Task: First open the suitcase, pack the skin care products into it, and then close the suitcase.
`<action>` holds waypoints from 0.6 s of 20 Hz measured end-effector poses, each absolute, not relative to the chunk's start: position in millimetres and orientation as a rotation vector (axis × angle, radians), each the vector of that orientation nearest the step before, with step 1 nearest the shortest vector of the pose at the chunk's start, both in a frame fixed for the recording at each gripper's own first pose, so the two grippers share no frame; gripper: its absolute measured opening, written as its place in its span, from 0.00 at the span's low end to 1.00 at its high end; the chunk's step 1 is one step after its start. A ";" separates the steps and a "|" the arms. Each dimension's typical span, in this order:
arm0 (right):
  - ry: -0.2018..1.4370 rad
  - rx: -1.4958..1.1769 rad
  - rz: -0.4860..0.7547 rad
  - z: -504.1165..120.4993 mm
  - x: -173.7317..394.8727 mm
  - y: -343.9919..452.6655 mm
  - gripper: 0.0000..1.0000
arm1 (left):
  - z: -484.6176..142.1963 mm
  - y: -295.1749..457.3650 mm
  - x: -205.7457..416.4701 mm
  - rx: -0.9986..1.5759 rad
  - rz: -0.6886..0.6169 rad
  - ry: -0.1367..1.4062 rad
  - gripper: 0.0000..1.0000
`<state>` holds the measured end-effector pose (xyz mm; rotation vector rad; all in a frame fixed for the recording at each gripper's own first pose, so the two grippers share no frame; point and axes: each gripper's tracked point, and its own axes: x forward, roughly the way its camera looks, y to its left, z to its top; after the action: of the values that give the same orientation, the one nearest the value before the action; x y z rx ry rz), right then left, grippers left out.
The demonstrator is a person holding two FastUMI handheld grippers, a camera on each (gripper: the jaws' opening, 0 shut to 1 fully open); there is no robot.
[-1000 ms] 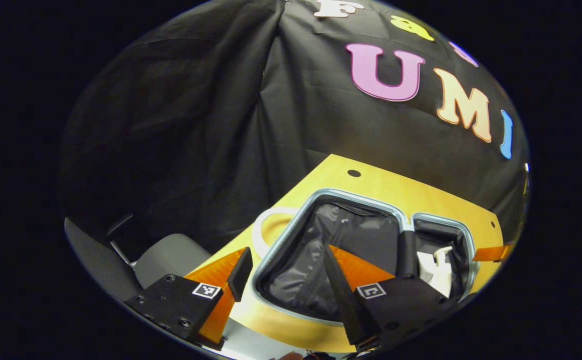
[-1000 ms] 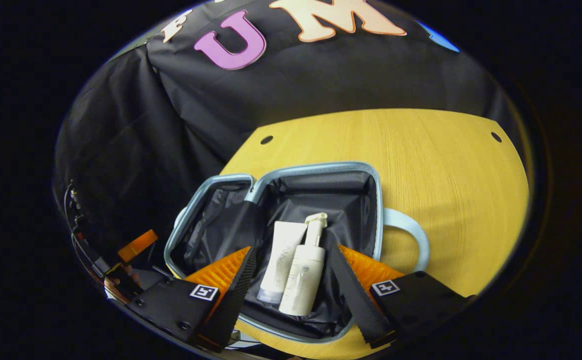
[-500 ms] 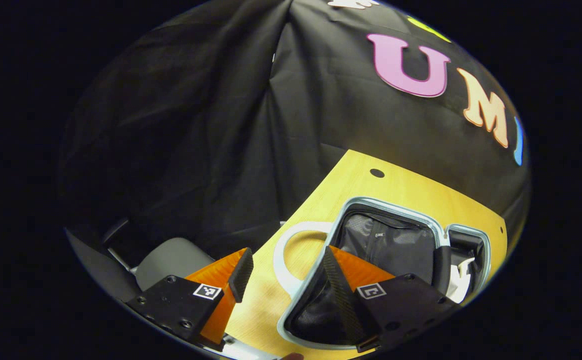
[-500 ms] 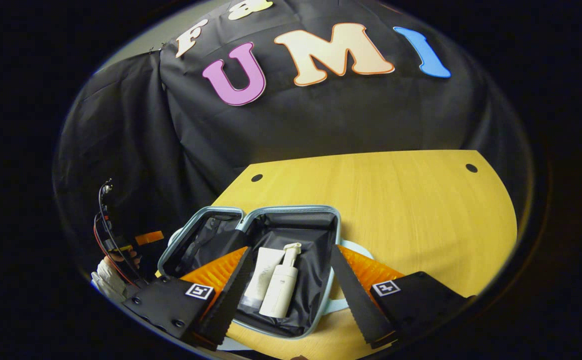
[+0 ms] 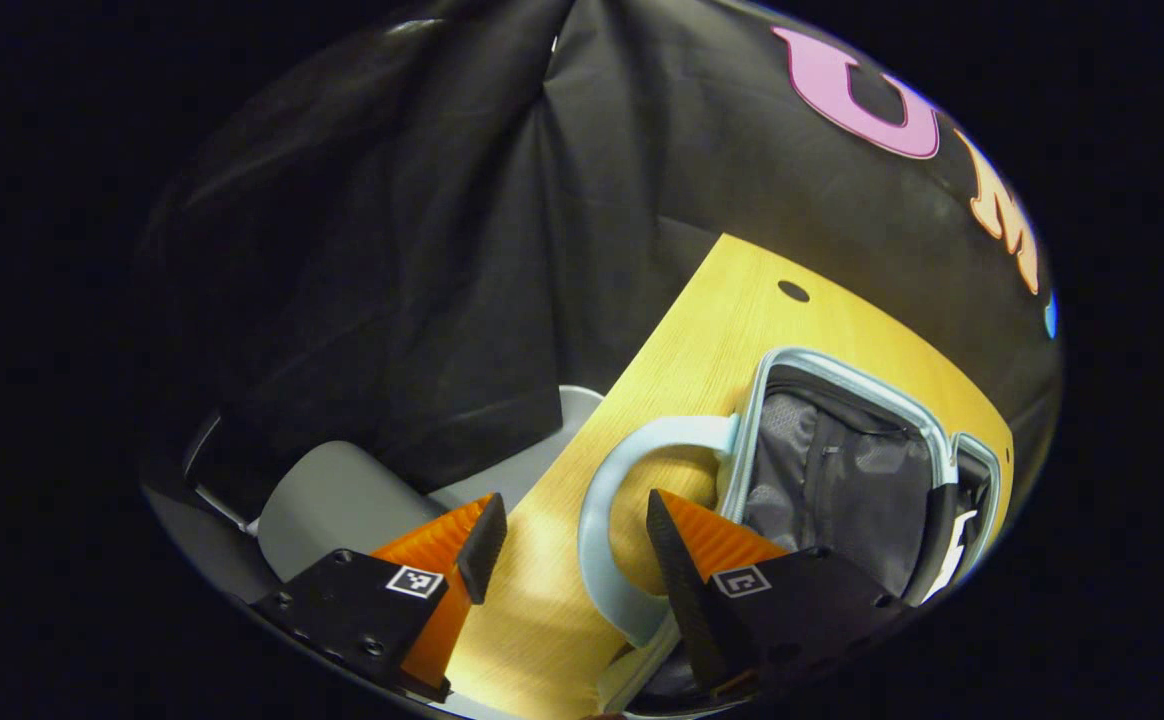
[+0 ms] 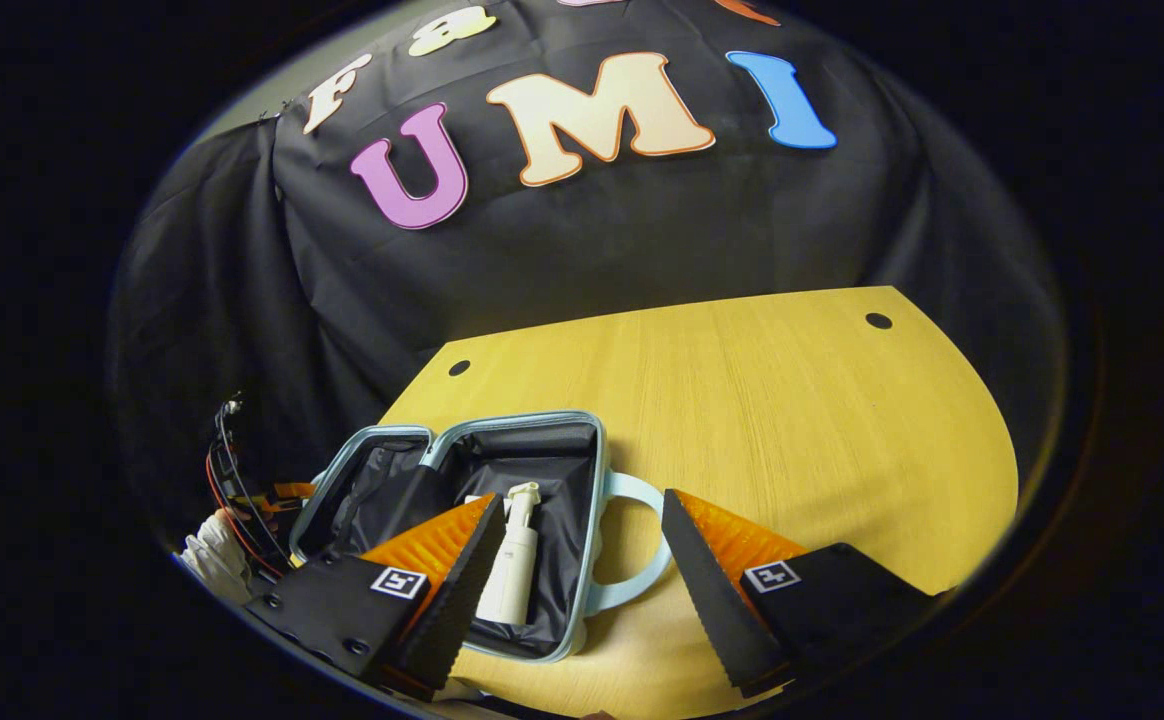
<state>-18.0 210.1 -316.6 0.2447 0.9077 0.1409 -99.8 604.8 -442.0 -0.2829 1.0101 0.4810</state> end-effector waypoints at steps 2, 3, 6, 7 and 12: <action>0.906 0.239 0.132 -314.8 -20.2 205.3 0.99 | -449.6 607.3 -98.2 -0.278 0.470 1.036 0.78; 0.909 0.234 0.128 -314.3 -21.3 202.5 0.99 | -452.8 608.6 -96.2 -0.277 0.465 1.048 0.77; 0.913 0.230 0.118 -315.8 -24.9 198.3 0.99 | -463.0 601.9 -106.7 -0.310 0.442 1.148 0.59; 0.914 0.231 0.115 -314.9 -25.8 196.1 0.99 | -466.2 594.1 -99.7 -0.325 0.417 1.141 0.44; 0.909 0.247 0.122 -315.6 -27.5 196.7 0.97 | -453.5 586.8 -94.2 -0.349 0.441 1.159 0.06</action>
<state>-27.5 196.7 -315.6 0.2471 0.9085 0.1216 -94.2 586.8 -453.5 -0.3488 1.1585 0.4410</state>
